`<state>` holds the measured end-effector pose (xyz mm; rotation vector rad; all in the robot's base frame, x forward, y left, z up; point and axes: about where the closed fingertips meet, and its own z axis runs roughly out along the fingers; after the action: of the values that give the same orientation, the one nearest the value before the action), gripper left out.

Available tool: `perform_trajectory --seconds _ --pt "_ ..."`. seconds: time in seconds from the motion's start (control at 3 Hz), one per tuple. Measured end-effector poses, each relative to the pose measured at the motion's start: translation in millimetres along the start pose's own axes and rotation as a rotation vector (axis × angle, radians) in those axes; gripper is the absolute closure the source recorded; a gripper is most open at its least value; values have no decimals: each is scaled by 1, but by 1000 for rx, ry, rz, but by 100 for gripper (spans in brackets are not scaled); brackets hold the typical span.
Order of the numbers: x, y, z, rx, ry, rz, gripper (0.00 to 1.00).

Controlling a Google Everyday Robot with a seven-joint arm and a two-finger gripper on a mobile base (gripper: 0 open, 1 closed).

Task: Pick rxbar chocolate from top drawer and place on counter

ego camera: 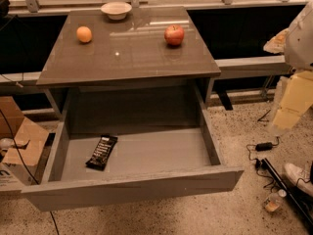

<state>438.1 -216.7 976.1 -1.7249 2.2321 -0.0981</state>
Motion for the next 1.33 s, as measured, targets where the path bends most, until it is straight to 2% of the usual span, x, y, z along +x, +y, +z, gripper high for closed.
perform_trajectory --seconds 0.33,0.67,1.0,1.33 --pt "0 0 0 0 0 0 0" --pt "-14 3 11 -19 -51 2 0" --pt "-48 13 34 -74 -144 8 0" --pt "-103 25 54 -126 -232 -8 0"
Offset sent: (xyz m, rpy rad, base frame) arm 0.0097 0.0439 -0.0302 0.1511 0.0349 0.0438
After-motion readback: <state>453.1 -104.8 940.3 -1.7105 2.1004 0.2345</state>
